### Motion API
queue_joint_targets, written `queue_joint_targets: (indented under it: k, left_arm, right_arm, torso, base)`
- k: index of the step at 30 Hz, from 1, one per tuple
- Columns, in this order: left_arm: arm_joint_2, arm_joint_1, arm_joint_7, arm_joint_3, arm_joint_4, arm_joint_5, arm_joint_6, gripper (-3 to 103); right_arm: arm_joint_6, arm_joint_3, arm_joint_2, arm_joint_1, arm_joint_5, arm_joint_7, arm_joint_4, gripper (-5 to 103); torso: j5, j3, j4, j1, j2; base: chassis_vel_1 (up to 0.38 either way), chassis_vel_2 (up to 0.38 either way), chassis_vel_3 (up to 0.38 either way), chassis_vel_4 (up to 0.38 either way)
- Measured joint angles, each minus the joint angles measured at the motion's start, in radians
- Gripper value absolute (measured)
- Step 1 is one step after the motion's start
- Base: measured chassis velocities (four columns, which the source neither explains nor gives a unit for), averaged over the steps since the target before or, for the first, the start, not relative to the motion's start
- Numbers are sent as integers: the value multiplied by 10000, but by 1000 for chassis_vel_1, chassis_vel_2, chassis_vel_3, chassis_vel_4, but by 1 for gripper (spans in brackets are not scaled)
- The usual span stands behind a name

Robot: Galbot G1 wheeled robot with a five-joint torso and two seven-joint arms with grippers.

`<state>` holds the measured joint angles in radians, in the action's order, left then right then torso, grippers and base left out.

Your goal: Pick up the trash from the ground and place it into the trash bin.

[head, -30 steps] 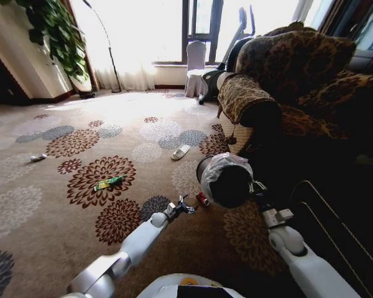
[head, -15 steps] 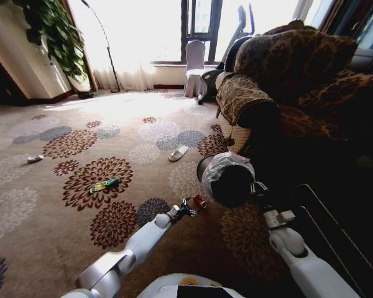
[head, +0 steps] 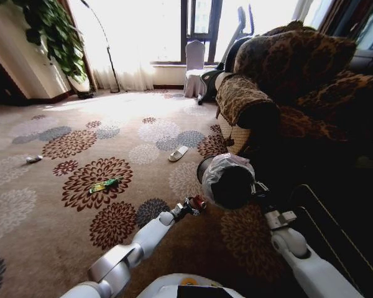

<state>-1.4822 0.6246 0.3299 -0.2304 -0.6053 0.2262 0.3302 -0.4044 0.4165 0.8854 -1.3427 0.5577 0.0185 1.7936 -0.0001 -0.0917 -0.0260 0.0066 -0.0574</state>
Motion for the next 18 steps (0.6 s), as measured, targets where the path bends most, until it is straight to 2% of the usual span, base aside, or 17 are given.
queue_joint_targets:
  k: [6, 10, 11, 13, 14, 17, 18]
  left_arm:
    - [-230, -112, 136, 148, 457, -28, -43, 100]
    - [-528, -175, 310, 434, 863, 59, -409, 100]
    - [-628, -165, 327, 498, 937, 104, -524, 103]
    - [-775, -109, 280, 632, 1023, -94, -772, 95]
    - [-775, -109, 280, 632, 1023, -94, -772, 95]
    - [-835, 5, -55, 782, 1048, -342, -1115, 80]
    - [-835, 5, -55, 782, 1048, -342, -1115, 80]
  right_arm:
    - [-171, 5, 16, -133, -28, -4, -11, 0]
    - [-342, 70, 7, -210, -22, -5, 1, 0]
    - [-365, 117, -5, -258, -17, -5, 6, 0]
    - [-370, 184, -25, -350, -13, -2, 32, 0]
    - [-370, 184, -25, -350, -13, -2, 32, 0]
    - [-384, 294, -61, -435, 23, -3, 53, 0]
    - [-384, 294, -61, -435, 23, -3, 53, 0]
  torso:
    - [7, -3, 4, 6, 1]
    - [3, -3, 3, 6, 1]
    - [1, -2, 1, 4, 1]
    - [-2, 0, 3, -1, 0]
    - [-2, 0, 3, -1, 0]
    - [0, 0, 3, -1, 0]
    - [0, 0, 3, -1, 0]
  base:
    - [-177, 16, 160, -38]
    - [-66, 7, 32, -26]
    - [0, 0, 0, 0]
    - [0, 0, 0, 0]
    - [0, 0, 0, 0]
    - [0, 0, 0, 0]
    - [0, 0, 0, 0]
